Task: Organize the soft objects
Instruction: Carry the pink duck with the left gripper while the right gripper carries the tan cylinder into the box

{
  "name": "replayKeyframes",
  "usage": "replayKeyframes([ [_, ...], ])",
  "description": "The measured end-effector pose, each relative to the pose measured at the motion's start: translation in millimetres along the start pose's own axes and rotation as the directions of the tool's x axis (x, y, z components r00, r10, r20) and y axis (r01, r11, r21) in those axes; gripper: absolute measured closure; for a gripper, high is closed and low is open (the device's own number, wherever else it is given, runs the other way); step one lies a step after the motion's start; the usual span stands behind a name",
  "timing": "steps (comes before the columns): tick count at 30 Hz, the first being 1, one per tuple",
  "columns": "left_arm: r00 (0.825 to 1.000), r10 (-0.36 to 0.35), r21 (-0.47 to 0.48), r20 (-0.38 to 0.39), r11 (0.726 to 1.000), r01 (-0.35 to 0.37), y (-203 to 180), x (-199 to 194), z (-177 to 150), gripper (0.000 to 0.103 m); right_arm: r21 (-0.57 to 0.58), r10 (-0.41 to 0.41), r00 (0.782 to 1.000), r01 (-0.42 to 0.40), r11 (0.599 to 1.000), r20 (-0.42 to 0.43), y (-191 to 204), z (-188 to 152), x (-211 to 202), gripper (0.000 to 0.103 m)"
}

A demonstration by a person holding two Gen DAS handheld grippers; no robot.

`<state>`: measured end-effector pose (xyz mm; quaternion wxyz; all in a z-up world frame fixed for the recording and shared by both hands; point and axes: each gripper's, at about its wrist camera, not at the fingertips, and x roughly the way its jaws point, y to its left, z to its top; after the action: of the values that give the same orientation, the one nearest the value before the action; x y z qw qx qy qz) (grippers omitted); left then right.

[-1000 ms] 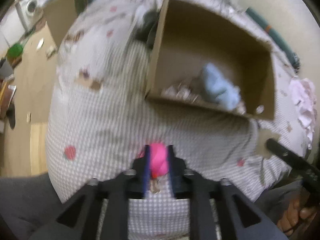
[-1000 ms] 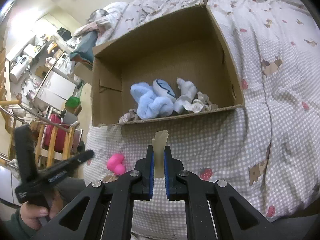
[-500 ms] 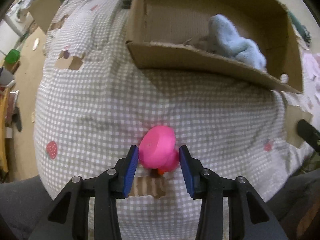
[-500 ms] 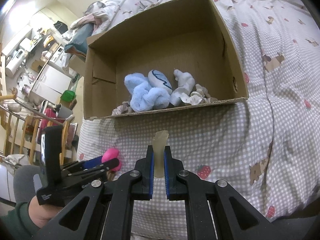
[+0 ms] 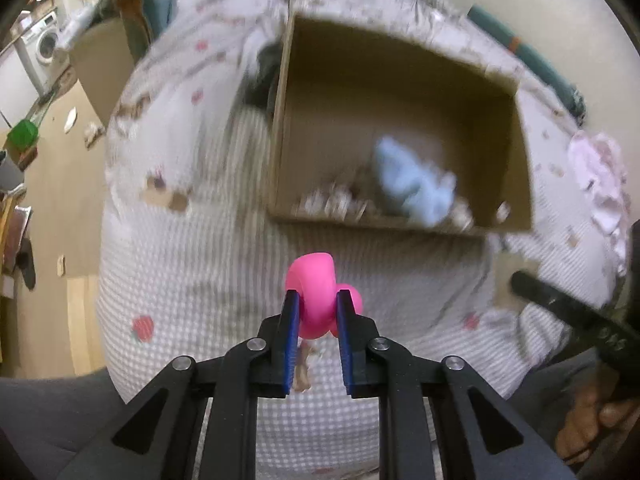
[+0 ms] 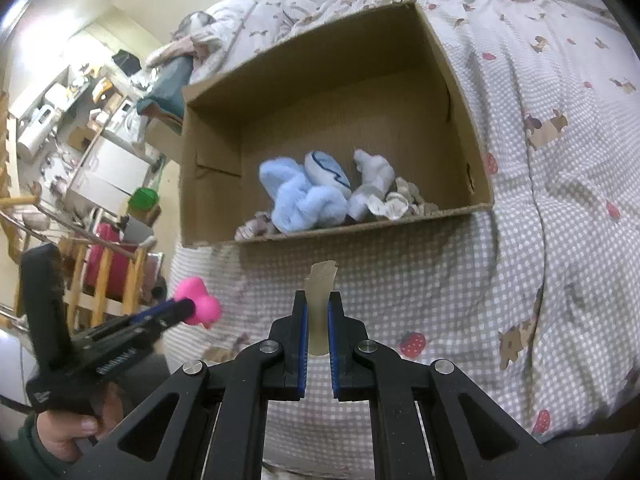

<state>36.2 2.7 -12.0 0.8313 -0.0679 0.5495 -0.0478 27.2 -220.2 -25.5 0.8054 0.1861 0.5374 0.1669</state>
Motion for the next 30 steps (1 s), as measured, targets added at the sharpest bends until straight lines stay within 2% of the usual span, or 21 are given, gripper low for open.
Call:
replayKeyframes([
  [4, 0.997, -0.011, 0.012, 0.074, 1.000, 0.010, -1.8, -31.1, 29.3, 0.087, -0.001, 0.028, 0.999, -0.028, 1.000, 0.046, 4.1, 14.4, -17.8, 0.093],
  [8, 0.992, -0.005, 0.025, 0.122, 1.000, 0.002, -3.2, -40.0, 56.2, 0.087, -0.011, 0.048, 0.995, -0.048, 0.999, 0.087, 9.9, 32.6, -28.7, 0.093],
  [14, 0.983, -0.021, 0.041, 0.181, 0.999, 0.014, -5.4, -36.2, 86.8, 0.087, -0.048, 0.073, 0.985, -0.067, 0.997, 0.155, 14.2, 64.0, -37.1, 0.093],
  [18, 0.982, -0.037, 0.048, 0.186, 0.998, 0.029, -9.2, -16.3, 95.1, 0.087, -0.033, 0.079, 0.979, -0.075, 0.997, 0.186, 0.9, 74.9, -32.4, 0.093],
  [21, 0.976, -0.068, 0.042, 0.207, 0.997, 0.060, -5.5, 3.4, 93.4, 0.087, 0.043, 0.149, 0.973, -0.159, 0.986, 0.174, -18.7, 75.5, -19.4, 0.093],
  [24, 0.981, -0.055, 0.052, 0.185, 0.998, 0.046, -2.7, 21.6, 89.1, 0.087, 0.109, 0.129, 0.980, -0.146, 0.983, 0.153, -33.9, 76.8, -5.8, 0.093],
  [30, 0.985, -0.053, 0.053, 0.166, 0.998, 0.045, -0.5, 34.9, 86.8, 0.087, 0.130, 0.030, 0.995, -0.043, 0.991, 0.098, -41.5, 78.0, 13.8, 0.093],
])
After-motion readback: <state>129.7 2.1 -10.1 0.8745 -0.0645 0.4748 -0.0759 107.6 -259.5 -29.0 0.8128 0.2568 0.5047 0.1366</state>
